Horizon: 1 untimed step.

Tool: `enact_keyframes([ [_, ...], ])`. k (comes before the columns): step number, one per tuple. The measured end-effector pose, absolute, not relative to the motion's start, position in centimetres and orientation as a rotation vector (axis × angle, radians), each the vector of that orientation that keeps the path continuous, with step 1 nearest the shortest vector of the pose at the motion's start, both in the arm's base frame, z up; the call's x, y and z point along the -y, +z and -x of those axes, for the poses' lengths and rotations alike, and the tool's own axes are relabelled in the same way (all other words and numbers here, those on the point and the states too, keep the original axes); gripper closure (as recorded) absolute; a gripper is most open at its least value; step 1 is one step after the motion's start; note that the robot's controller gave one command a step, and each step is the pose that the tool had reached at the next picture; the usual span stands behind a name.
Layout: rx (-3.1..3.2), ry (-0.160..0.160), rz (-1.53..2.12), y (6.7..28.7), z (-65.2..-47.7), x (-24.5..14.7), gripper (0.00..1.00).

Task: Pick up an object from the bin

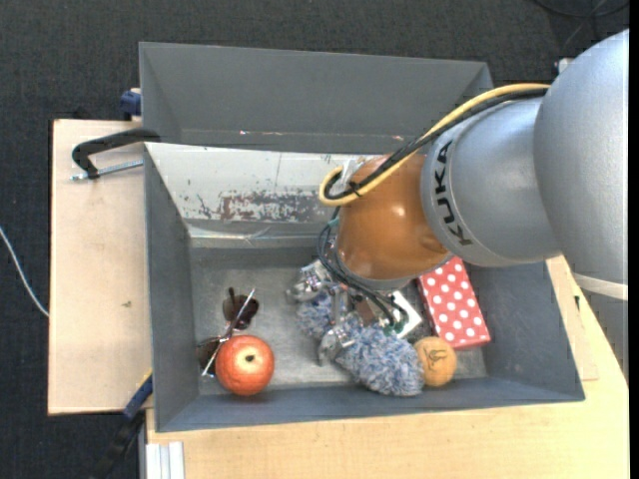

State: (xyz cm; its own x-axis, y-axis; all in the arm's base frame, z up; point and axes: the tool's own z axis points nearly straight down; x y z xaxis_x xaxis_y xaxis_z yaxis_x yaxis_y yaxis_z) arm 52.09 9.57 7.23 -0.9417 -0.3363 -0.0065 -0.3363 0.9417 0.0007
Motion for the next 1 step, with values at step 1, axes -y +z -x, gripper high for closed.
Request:
enact_keyframes([
  [1, -3.089, 0.003, 0.535, 7.23, -52.1, -9.56, 0.0],
])
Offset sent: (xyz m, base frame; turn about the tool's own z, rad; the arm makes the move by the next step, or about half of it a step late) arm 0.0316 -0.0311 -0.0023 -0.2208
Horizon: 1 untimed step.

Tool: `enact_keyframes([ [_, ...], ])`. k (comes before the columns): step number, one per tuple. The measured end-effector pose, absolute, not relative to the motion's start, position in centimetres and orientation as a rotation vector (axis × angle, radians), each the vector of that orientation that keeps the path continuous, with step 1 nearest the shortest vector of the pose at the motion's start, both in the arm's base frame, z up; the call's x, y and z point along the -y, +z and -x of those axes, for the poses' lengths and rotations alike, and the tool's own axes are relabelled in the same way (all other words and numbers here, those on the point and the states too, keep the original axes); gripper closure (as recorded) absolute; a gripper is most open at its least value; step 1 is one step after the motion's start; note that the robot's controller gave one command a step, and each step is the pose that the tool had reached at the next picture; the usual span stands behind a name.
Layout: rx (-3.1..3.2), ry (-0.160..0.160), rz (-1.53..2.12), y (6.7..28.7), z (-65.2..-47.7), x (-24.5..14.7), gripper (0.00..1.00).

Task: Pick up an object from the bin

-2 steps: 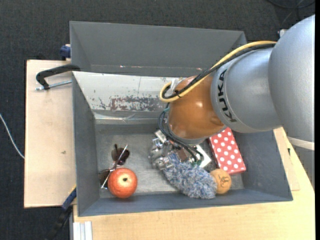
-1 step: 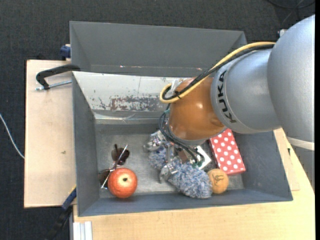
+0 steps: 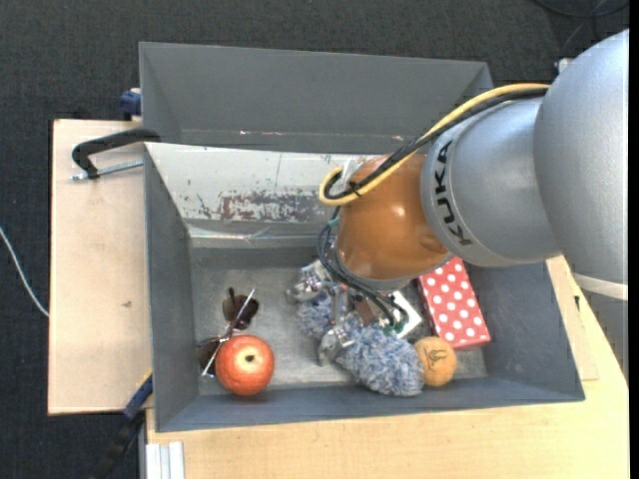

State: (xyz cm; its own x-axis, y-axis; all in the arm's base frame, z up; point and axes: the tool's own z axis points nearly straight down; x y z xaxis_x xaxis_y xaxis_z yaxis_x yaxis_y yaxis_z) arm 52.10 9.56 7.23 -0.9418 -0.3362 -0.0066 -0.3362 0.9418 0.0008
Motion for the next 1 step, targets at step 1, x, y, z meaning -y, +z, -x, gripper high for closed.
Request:
enact_keyframes([
  [1, -3.008, -0.001, 0.868, 7.52, -55.63, -6.56, 1.0],
])
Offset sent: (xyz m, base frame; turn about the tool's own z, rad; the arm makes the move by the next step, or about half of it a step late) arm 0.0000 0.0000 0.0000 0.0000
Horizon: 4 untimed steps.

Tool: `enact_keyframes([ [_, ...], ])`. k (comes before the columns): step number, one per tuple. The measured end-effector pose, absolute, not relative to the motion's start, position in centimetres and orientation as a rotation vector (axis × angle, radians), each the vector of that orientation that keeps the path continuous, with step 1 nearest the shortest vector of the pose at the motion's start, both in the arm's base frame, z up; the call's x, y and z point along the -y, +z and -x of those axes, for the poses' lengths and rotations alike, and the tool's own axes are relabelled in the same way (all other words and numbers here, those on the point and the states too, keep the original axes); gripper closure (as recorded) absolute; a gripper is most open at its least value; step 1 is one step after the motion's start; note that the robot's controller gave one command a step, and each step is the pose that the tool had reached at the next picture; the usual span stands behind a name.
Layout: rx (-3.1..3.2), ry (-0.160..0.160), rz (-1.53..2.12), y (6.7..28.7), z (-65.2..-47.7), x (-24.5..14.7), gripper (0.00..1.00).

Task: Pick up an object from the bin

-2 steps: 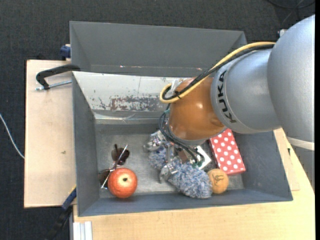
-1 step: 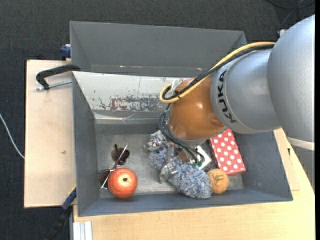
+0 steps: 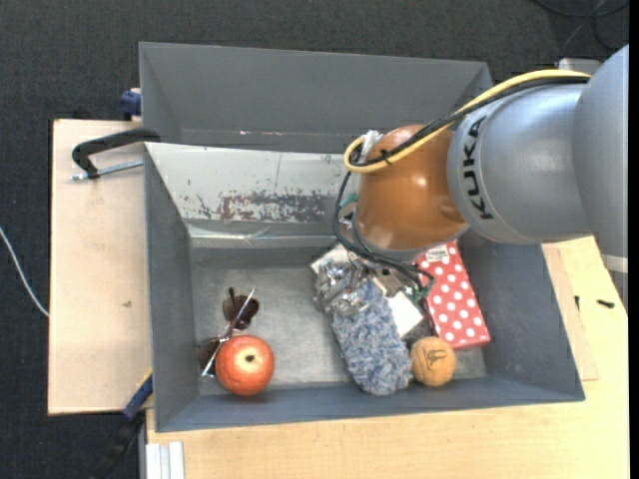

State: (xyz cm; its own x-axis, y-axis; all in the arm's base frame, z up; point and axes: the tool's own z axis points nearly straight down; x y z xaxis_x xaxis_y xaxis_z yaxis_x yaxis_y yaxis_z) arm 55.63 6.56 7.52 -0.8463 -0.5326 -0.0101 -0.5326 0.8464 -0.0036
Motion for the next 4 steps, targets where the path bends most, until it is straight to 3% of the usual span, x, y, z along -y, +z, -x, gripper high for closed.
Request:
enact_keyframes([
  [1, -3.01, 0.002, 0.869, 7.3, -55.5, -6.6, 0.0],
  [2, -3.01, 0.002, 0.869, 7.3, -55.5, -6.6, 0.0],
  [3, -2.977, 0.006, 0.992, 9.8, -54.6, -5.0, 0.0],
  [4, -2.914, 0.002, 1.157, 14.3, -53.9, -2.0, 0.0],
])
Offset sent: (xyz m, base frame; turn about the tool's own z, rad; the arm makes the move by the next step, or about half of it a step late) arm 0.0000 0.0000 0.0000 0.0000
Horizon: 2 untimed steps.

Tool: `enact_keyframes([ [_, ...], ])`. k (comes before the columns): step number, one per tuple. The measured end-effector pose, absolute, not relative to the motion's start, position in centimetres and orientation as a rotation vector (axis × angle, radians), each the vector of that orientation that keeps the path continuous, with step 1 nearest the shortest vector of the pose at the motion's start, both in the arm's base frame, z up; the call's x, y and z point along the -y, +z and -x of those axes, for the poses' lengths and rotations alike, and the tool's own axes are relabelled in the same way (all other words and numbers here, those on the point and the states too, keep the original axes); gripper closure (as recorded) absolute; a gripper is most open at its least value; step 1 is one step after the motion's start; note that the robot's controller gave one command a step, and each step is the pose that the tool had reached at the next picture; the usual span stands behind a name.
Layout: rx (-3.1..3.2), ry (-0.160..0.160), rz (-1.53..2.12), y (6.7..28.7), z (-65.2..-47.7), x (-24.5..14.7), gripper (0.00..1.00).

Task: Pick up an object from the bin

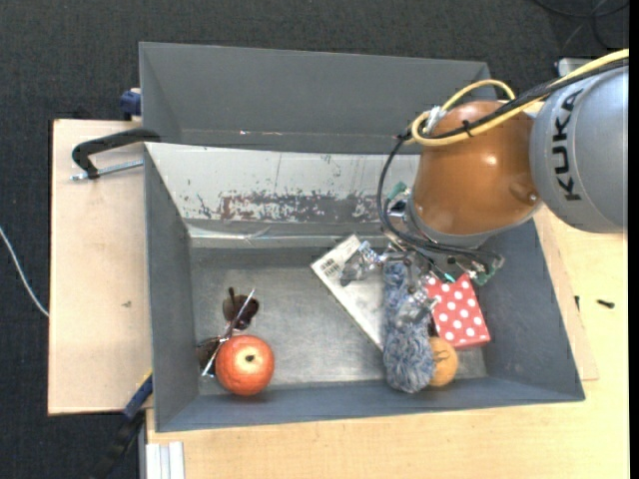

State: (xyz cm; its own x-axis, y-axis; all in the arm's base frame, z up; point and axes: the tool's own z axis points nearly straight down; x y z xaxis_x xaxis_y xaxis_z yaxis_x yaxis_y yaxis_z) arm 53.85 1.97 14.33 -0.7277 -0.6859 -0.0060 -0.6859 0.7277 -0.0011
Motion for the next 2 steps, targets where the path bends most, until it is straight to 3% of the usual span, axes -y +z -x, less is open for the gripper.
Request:
enact_keyframes([
  [1, -3.022, 0.002, 0.853, 13.13, -52.84, 0.92, 1.0],
  [2, -3.022, 0.002, 0.852, 13.13, -52.84, 0.92, 1.0],
])
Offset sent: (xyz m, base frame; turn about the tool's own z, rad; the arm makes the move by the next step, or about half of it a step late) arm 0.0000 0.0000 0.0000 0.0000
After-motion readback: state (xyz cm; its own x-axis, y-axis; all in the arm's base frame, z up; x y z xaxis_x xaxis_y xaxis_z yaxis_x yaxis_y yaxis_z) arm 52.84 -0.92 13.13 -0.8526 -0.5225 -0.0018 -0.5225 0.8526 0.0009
